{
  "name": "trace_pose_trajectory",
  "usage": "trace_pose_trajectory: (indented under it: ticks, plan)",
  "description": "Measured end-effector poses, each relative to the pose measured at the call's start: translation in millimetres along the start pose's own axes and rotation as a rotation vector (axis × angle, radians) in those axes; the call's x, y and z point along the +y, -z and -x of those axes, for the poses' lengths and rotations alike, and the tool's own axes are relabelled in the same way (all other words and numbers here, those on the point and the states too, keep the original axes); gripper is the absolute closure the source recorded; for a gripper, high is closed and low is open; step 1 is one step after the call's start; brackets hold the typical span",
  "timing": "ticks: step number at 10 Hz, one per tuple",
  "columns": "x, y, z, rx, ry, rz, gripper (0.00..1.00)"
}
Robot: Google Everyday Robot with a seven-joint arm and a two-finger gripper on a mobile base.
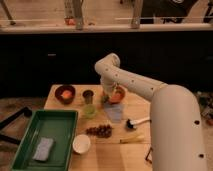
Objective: Place pepper in red bowl
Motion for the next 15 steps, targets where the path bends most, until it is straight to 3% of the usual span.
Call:
trace_pose_trajectory:
  ticks: [5,9,15]
  plan:
    - [-19,-21,-30,-0.016,-0.047,0.023,1.00]
    - [-15,-24,-44,-0.028,-0.088,0.025,0.96]
    - [-15,-24,-42,-0.031,-0.085,0.025,0.99]
